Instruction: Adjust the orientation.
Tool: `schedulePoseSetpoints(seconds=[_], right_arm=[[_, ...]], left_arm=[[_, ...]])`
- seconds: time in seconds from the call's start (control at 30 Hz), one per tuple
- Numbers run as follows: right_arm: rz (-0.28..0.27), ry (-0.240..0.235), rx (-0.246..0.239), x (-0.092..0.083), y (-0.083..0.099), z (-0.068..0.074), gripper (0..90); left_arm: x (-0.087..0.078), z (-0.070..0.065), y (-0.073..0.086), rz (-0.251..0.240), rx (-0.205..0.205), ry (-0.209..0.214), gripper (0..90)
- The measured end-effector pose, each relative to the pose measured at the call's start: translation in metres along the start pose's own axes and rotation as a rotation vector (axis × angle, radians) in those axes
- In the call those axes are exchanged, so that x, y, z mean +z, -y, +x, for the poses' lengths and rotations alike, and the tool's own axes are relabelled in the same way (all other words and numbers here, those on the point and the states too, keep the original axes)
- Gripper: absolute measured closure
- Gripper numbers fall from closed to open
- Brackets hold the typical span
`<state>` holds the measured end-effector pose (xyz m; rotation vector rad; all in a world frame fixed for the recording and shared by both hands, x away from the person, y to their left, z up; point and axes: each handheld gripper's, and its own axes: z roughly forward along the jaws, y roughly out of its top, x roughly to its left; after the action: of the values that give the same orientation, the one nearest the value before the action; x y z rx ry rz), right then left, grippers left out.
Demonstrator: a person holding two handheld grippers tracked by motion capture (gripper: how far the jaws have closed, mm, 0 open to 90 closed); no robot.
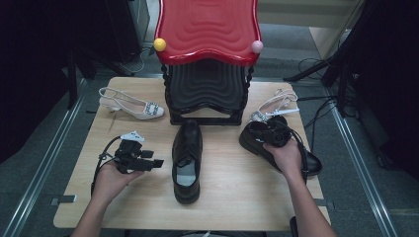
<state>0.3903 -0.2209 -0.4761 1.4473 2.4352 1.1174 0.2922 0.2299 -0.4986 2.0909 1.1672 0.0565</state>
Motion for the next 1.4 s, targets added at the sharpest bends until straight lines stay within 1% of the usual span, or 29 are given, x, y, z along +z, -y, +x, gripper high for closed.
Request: schedulePoseSetpoints(seconds=[0.03, 0.1, 0.13, 0.23, 0.27, 0.4, 0.43, 0.57, 0.6, 0.7, 0.77, 0.8, 0.9, 0.93, 1.07, 1.17, 1.3, 1.33, 1.4], right_arm=[[0.002, -0.004, 0.004, 0.0, -0.001, 0.0, 90.0], [0.01, 0.008, -0.007, 0.0, -0.001, 0.001, 90.0], [0.012, 0.008, -0.005, 0.0, -0.001, 0.001, 90.0], [0.015, -0.017, 0.011, -0.001, 0.0, 0.001, 90.0], [0.014, -0.016, 0.01, -0.001, 0.0, 0.001, 90.0], [0.023, -0.021, 0.0, -0.002, 0.002, 0.004, 90.0], [0.025, -0.023, -0.003, -0.003, 0.003, 0.006, 90.0], [0.038, -0.032, -0.019, -0.005, 0.007, 0.011, 90.0], [0.036, -0.038, -0.021, -0.005, 0.009, 0.012, 90.0], [0.041, -0.065, -0.021, -0.006, 0.013, 0.016, 90.0], [0.042, -0.076, -0.019, -0.006, 0.015, 0.019, 90.0], [0.044, -0.082, -0.024, -0.007, 0.016, 0.02, 90.0], [0.046, -0.094, -0.03, -0.008, 0.019, 0.024, 90.0], [0.049, -0.103, -0.029, -0.008, 0.021, 0.026, 90.0], [0.05, -0.122, -0.036, -0.008, 0.025, 0.031, 90.0], [0.053, -0.138, -0.048, -0.008, 0.028, 0.036, 90.0], [0.059, -0.156, -0.062, -0.008, 0.032, 0.043, 90.0], [0.066, -0.16, -0.061, -0.009, 0.033, 0.045, 90.0], [0.066, -0.175, -0.071, -0.008, 0.035, 0.049, 90.0]], left_arm=[[0.0, 0.0, 0.0, -0.003, -0.003, 0.001, 37.5], [-0.001, 0.001, 0.0, -0.002, -0.003, 0.002, 37.5], [0.0, 0.002, 0.0, -0.004, -0.003, 0.002, 37.5], [0.0, 0.003, 0.0, -0.007, -0.006, -0.001, 37.5], [0.0, 0.003, 0.0, -0.01, -0.006, 0.001, 37.5], [-0.001, 0.005, -0.002, -0.014, -0.002, -0.005, 37.5], [-0.001, 0.005, -0.002, -0.017, -0.004, -0.003, 37.5], [0.0, 0.006, -0.005, -0.019, 0.006, 0.0, 37.5], [0.001, 0.006, -0.006, -0.012, 0.009, -0.002, 37.5], [0.002, 0.007, -0.008, -0.015, 0.011, 0.006, 37.5], [0.003, 0.007, -0.01, -0.015, 0.008, 0.007, 37.5], [0.003, 0.007, -0.011, -0.008, 0.015, 0.005, 37.5], [0.003, 0.008, -0.013, -0.014, 0.022, 0.005, 37.6], [0.004, 0.008, -0.014, -0.017, 0.017, 0.007, 37.6], [0.006, 0.011, -0.017, -0.012, 0.018, 0.01, 37.6], [0.007, 0.01, -0.02, -0.007, 0.029, 0.008, 37.6], [0.009, 0.011, -0.022, -0.023, 0.032, 0.016, 37.7], [0.01, 0.011, -0.022, -0.03, 0.027, 0.005, 37.8], [0.011, 0.011, -0.025, -0.014, 0.032, 0.0, 37.9]])
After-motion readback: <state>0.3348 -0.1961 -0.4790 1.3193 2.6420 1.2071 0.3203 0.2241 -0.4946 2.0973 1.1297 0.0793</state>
